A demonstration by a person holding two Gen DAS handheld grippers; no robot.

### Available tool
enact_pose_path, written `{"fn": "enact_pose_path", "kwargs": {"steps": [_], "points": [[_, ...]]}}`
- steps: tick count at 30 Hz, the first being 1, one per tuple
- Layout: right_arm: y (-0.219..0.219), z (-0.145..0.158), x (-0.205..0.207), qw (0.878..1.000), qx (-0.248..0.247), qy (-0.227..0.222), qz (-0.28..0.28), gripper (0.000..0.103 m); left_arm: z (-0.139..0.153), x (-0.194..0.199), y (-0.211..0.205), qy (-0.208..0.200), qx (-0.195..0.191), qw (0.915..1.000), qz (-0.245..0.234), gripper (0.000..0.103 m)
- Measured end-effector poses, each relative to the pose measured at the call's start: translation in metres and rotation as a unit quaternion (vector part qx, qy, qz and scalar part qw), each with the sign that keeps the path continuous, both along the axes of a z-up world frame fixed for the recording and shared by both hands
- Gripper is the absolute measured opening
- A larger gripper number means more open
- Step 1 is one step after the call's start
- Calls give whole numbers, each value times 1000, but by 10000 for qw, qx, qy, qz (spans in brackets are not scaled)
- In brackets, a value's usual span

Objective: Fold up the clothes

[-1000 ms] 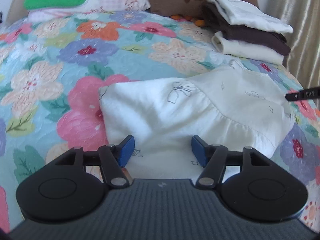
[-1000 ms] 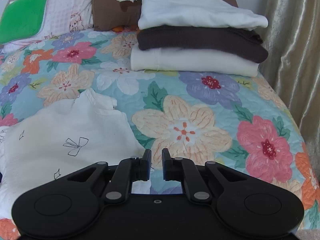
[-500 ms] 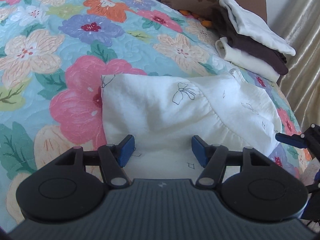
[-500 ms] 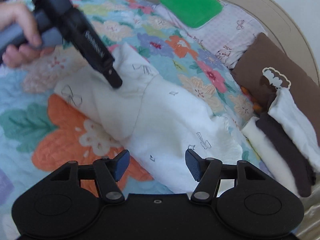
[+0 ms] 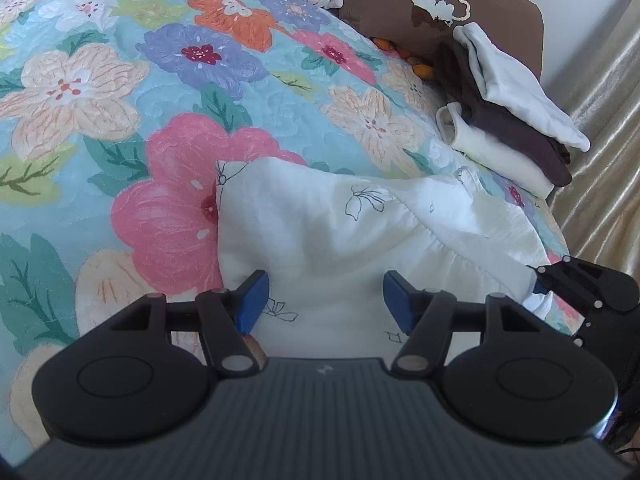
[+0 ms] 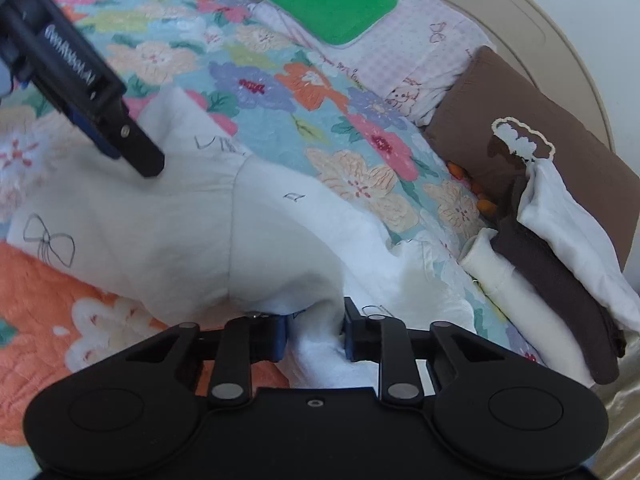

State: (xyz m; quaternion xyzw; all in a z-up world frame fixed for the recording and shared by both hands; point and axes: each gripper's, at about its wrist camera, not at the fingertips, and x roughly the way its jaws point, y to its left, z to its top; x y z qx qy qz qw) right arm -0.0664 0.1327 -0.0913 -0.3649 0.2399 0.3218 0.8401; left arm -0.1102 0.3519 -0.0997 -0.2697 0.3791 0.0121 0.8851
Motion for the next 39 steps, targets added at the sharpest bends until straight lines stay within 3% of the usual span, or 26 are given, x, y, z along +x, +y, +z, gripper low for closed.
{"fn": "enact_pose_path", "kwargs": {"steps": [3,6,8,10,13,16,18,19,20,23,25,29,32,34,37,38,39], "points": [[-7,7,-2,9998,155,123,81,31,1,-2,1,19,32,10000,44,63],[-11,0,-15,9996,-143,-12,255,45,4,-5,0,-33,176,9998,67,62],[-12,-6,-25,9984,-374,-80,424,70,13,-7,-4,-240,238,9994,-121,62],[-10,-15,-37,9954,-634,-233,679,78,22,-9,-10,-428,203,9982,-354,62],[-1,-31,-40,9896,-1002,-715,750,80,24,-8,-22,-563,-9,9949,-841,62],[13,-39,-22,9867,-1148,-1089,373,80,14,-3,-30,-417,-267,9920,-1164,61],[16,-35,-7,9915,-932,-905,110,77,5,0,-30,-288,-481,9921,-1120,60],[16,-33,0,9939,-794,-769,-18,58,1,0,-26,-282,-672,9921,-1018,60],[15,-27,5,9968,-577,-549,-111,32,-2,0,-21,-286,-879,9916,-909,60],[3,3,6,9992,288,-2,-294,22,-4,-4,-5,-373,-1382,9880,-574,60],[-10,28,8,9926,1046,472,-396,21,1,-11,3,-483,-1555,9857,-438,60],[-32,64,16,9575,2314,1635,-544,22,27,-30,3,-921,-1696,9795,-582,60],[-42,73,24,9171,2958,2625,-499,22,54,-47,-1,-1349,-1601,9744,-823,60],[-48,74,31,8721,3455,3427,-511,22,74,-60,-2,-1564,-1498,9715,-963,60],[-56,64,41,7739,4117,4787,-495,22,101,-80,-1,-1859,-1438,9658,-1096,63],[-57,58,43,7423,4263,5149,-461,22,106,-81,-5,-1843,-1250,9678,-1176,65],[-55,52,47,7242,4276,5395,-406,22,111,-81,-10,-1800,-1022,9701,-1266,69]]}}
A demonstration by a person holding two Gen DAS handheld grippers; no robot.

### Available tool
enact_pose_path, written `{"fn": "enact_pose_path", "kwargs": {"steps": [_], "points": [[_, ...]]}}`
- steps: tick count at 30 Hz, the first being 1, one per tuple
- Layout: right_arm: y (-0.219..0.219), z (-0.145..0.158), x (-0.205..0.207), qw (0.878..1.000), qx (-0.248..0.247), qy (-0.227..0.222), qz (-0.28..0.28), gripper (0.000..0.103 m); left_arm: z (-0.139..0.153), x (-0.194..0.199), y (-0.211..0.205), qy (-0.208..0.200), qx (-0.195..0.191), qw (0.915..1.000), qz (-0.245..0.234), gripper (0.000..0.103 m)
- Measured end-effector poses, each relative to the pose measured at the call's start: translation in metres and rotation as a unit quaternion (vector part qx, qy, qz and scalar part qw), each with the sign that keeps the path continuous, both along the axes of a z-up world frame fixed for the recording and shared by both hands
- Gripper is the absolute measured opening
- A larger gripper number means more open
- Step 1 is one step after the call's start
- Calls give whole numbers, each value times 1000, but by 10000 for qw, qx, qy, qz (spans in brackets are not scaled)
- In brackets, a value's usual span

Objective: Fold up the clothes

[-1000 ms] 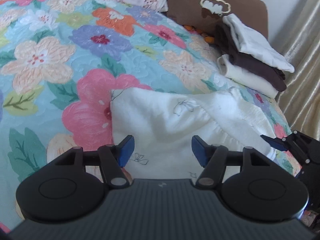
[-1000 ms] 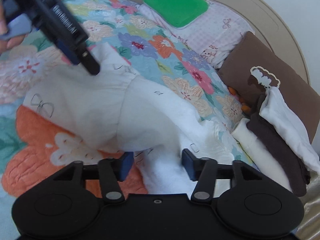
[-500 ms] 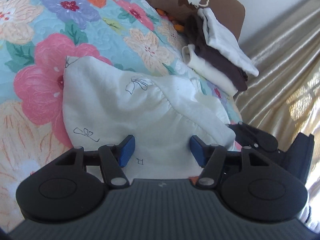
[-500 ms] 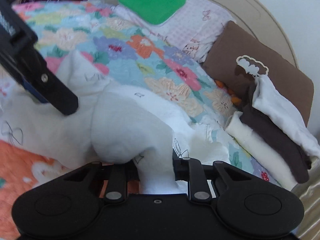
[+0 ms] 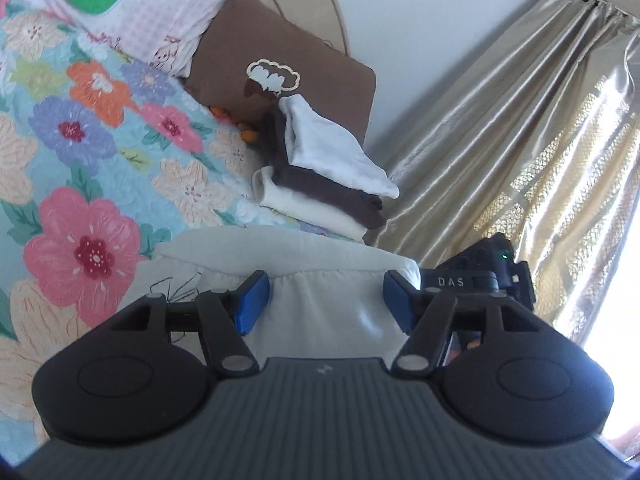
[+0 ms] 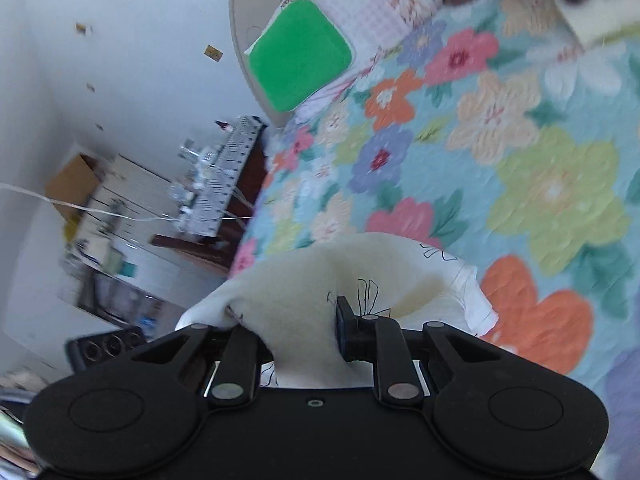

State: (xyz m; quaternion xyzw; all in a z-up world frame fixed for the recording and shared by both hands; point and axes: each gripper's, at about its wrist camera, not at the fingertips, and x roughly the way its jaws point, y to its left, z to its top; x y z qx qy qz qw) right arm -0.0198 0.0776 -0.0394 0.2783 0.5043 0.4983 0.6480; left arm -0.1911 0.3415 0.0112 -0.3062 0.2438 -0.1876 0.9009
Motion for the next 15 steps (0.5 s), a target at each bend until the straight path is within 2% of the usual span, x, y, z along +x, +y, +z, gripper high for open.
{"fn": "enact_pose_path", "kwargs": {"steps": [2,3,7,9,10,12,13,15], "points": [[2,-17,11,9995,-26,283,147,25,10,0,-10,14,491,9987,-95,72],[-1,-30,19,9991,-159,383,44,26,5,6,-15,176,534,9983,-168,72],[-11,-79,50,9939,-688,780,-367,26,-44,35,-38,979,175,9943,-383,72],[-20,-90,65,9899,-938,857,-626,26,-68,49,-51,1436,343,9874,-564,70],[-22,-91,69,9886,-998,884,-699,26,-77,54,-55,1582,466,9843,-636,70],[-21,-87,71,9872,-1165,799,-736,27,-81,58,-52,1553,275,9855,-626,71],[-17,-82,70,9860,-1377,606,-714,30,-82,60,-49,1520,155,9864,-612,71],[-14,-73,70,9797,-1853,282,-715,50,-86,59,-43,1420,-174,9886,-475,72]]}}
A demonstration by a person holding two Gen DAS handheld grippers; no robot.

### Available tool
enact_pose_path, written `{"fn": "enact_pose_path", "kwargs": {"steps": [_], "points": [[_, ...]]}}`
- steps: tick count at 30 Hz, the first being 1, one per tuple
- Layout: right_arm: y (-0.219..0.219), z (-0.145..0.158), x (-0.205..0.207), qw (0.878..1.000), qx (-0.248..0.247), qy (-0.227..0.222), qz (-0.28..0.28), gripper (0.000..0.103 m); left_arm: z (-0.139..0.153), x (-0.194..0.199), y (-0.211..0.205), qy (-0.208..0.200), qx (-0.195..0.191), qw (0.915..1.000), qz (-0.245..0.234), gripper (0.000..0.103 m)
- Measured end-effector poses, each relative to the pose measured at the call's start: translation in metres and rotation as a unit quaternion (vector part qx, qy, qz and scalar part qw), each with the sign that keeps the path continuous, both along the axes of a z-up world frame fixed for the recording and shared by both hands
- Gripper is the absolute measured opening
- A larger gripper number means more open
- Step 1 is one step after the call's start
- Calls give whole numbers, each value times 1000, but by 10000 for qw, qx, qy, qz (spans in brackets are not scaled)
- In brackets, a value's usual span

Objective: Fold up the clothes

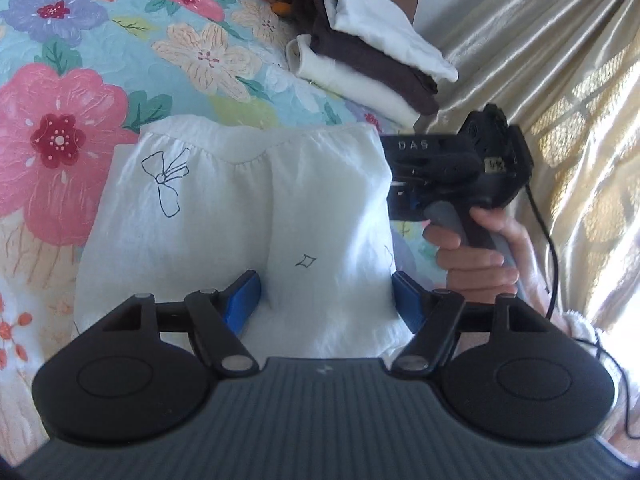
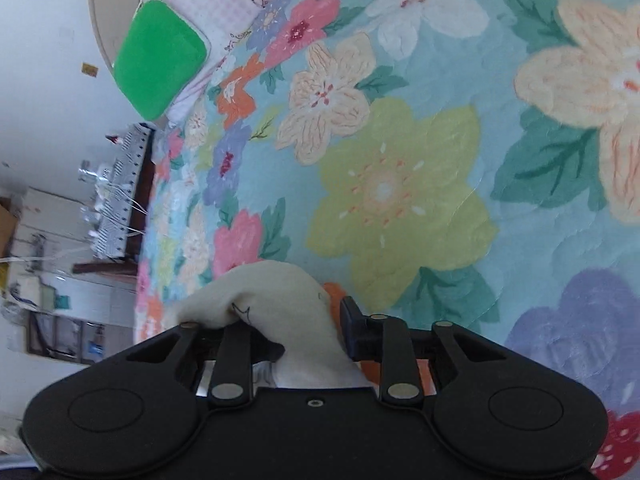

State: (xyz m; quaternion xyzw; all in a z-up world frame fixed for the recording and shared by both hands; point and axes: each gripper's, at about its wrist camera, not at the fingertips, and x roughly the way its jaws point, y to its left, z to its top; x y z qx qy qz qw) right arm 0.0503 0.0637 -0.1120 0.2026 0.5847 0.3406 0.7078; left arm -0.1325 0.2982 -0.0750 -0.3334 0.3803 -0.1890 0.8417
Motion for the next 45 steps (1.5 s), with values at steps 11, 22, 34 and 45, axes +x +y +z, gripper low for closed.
{"fn": "enact_pose_path", "kwargs": {"steps": [11,22,34,45], "points": [[-65,16,-36,9979,-515,-115,-376,62,-15,5,7,15,-456,9974,567,72],[-28,-1,-87,9867,-1314,-423,855,28,-22,6,6,54,-525,9958,753,72],[-64,44,-111,9927,-377,-1091,344,59,0,-11,19,-151,-782,9926,912,72],[-46,34,-106,9905,1339,-212,-246,83,10,-29,80,-19,-44,9832,1825,72]]}}
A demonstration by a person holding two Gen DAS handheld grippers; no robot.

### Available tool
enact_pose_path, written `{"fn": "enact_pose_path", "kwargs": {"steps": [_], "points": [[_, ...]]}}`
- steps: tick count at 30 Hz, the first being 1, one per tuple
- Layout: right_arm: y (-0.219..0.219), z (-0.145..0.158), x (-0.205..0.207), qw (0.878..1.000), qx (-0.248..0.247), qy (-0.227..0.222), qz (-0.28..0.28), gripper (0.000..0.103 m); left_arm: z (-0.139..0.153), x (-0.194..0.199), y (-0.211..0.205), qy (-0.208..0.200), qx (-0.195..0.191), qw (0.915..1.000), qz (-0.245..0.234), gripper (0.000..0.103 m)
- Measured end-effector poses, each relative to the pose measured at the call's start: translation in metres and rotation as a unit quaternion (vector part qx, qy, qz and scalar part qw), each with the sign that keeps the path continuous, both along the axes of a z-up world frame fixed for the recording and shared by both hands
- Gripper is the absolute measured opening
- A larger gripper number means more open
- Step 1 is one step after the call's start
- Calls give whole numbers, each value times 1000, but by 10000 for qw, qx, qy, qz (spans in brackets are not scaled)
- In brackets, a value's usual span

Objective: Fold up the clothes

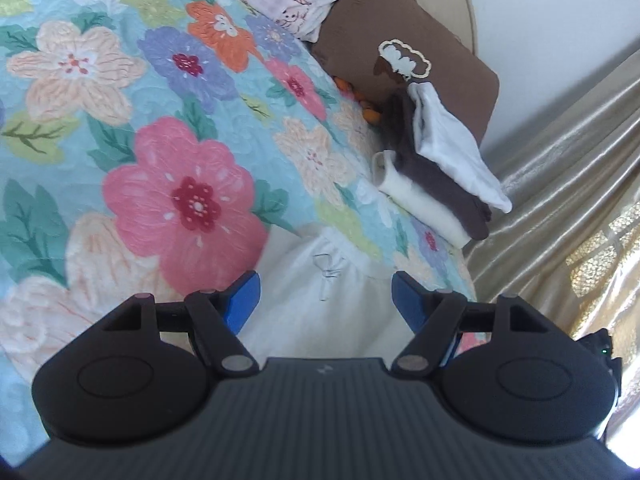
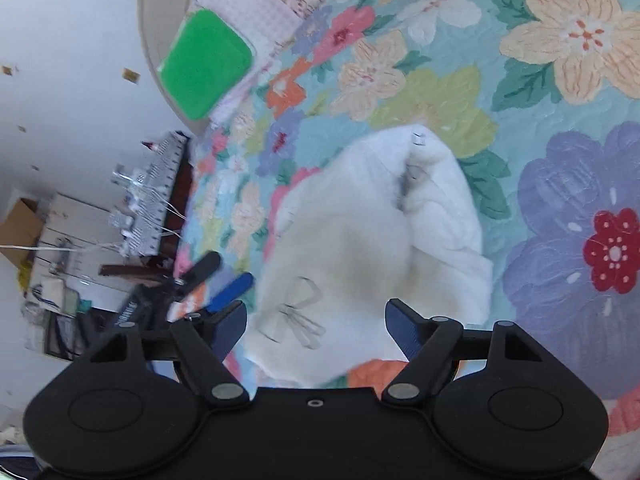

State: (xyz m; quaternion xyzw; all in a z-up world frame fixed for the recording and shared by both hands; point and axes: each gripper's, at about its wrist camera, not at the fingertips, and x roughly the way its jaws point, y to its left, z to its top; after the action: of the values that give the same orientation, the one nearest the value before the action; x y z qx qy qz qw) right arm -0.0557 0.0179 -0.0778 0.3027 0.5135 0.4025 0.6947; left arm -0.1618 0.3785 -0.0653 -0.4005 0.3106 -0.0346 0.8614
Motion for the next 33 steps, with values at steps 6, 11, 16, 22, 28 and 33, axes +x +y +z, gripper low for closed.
{"fn": "enact_pose_path", "kwargs": {"steps": [6,11,16,22,28,33], "points": [[35,12,-16,9847,-1430,-962,276,93,-7,4,3,124,-127,9998,-44,72],[49,16,-18,9633,-1978,-1746,490,16,-4,4,-13,264,302,9990,-174,70],[24,25,-7,9627,-1996,-1806,274,16,24,-3,-29,-311,252,9965,-733,70],[-4,-14,18,9688,-2360,-755,-73,17,6,17,-77,170,921,9893,-1114,65],[-1,-11,8,9492,-2967,-1045,85,31,-32,33,-93,1104,1444,9769,-1125,56],[4,3,-6,9148,-3729,-1530,262,32,-27,28,-99,1033,1721,9729,-1144,56]]}}
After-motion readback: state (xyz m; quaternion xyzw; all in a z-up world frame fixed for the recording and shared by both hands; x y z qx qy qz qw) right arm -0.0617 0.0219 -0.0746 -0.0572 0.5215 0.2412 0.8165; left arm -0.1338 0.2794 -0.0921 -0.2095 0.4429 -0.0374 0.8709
